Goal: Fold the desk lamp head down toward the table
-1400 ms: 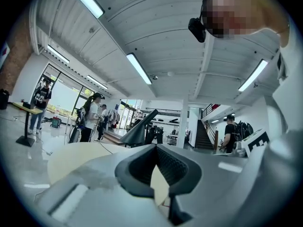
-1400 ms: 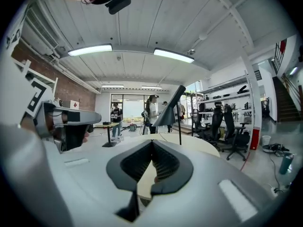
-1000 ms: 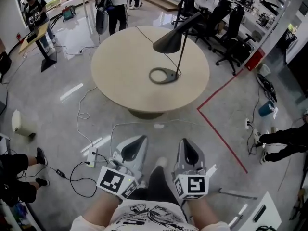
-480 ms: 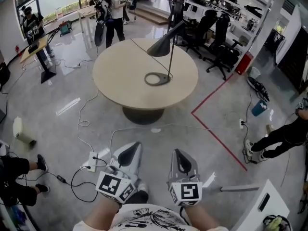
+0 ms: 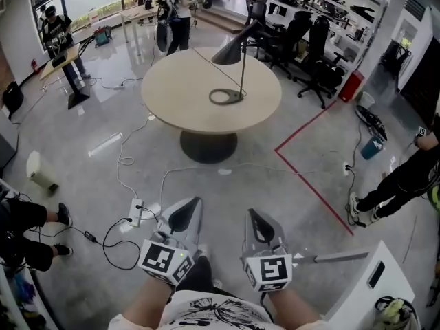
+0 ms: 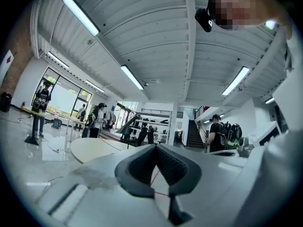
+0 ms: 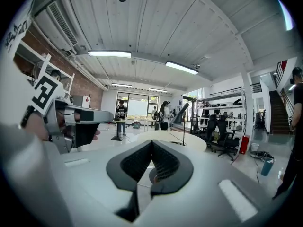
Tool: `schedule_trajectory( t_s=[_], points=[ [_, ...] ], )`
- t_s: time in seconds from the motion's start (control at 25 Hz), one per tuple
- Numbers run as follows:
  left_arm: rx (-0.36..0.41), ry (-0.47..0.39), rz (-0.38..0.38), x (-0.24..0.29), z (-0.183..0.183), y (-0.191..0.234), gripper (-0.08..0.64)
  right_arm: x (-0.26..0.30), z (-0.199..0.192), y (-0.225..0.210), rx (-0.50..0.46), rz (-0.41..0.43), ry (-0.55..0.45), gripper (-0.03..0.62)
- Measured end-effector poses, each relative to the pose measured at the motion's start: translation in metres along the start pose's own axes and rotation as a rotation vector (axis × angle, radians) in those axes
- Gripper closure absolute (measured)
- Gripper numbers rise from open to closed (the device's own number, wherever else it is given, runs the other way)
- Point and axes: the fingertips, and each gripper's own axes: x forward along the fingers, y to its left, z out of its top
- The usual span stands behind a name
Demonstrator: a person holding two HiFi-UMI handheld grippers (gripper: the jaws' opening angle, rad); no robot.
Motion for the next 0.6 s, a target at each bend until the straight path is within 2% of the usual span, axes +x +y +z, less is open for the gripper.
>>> schedule_trajectory(
  t_s=[0.2, 0.6],
  points=[
    [0.009, 0.027, -0.001, -0.026, -0.017, -0.020, 0.557, -0.023, -0.016, 0.012, 0.020, 0.014, 0.005, 0.584],
    [0.001, 0.032, 0.002, -0.031, 0.003, -0.034, 0.557, -0.035, 0.017, 0.007, 0.043, 0.011, -0.008, 0.583]
  ],
)
